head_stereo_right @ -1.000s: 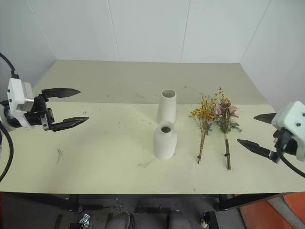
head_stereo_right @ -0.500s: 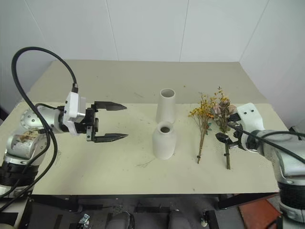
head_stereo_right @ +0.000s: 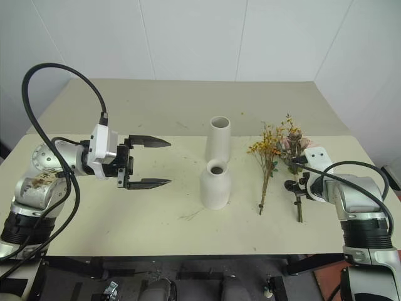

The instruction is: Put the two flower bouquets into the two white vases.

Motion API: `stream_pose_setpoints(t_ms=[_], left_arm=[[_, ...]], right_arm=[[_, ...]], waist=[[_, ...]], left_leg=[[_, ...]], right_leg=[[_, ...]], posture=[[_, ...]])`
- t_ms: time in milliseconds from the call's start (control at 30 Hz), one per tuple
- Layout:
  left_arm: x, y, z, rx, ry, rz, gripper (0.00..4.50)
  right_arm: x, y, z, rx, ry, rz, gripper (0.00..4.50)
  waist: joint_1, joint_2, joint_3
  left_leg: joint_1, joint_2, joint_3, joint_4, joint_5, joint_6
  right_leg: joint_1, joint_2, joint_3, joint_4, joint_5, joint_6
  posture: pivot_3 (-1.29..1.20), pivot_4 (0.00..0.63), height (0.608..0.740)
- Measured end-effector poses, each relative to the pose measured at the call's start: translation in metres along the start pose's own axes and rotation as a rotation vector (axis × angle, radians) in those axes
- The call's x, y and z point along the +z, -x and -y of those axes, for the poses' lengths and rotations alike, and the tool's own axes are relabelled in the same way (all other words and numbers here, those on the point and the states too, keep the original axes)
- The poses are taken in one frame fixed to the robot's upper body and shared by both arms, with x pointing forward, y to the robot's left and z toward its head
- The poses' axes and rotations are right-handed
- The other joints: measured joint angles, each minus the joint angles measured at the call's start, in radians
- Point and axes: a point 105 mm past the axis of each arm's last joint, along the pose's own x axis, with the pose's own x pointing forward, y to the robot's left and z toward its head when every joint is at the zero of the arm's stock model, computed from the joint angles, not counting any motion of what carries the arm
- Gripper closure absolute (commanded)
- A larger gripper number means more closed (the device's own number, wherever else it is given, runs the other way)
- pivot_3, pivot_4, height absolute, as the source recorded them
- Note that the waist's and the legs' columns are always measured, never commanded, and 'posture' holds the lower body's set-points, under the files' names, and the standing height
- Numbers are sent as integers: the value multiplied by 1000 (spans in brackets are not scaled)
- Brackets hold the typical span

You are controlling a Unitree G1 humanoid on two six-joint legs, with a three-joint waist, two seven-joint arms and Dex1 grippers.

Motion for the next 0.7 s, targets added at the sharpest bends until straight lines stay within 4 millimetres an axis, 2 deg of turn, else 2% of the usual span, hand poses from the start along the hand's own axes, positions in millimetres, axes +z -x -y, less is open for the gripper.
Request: stream_pose_setpoints(t_ms=[167, 300, 567, 633, 700], left_arm=[[-2, 0, 1, 3, 4, -4, 0], [-5, 1, 3, 4, 13, -11, 0], [-9, 2, 5, 15, 22, -27, 0], [-9, 4, 4, 20, 19, -32, 0], [-9, 5, 3, 26, 15, -36, 0]], right_arm=[[14, -7, 5, -13, -2, 33, 2919], [15, -11, 5, -5, 7, 29, 4253], [14, -12, 8, -18, 12, 23, 4290], [25, -13, 12, -82, 21, 93, 4290], [50, -10, 18, -186, 33, 245, 4290]], waist=[[-2, 0, 0], [0, 0, 0], [1, 0, 0], [1, 0, 0], [-5, 0, 0]], left_leg=[[0, 0, 0, 0, 0, 0], [0, 0, 0, 0, 0, 0], [0, 0, 0, 0, 0, 0], [0, 0, 0, 0, 0, 0], [0, 0, 0, -1, 0, 0]], right_leg=[[0, 0, 0, 0, 0, 0], [0, 0, 0, 0, 0, 0], [0, 0, 0, 0, 0, 0], [0, 0, 0, 0, 0, 0], [-1, 0, 0, 0, 0, 0]], posture=[[0, 150, 740], [0, 150, 740], [0, 150, 740], [0, 150, 740], [0, 150, 740]])
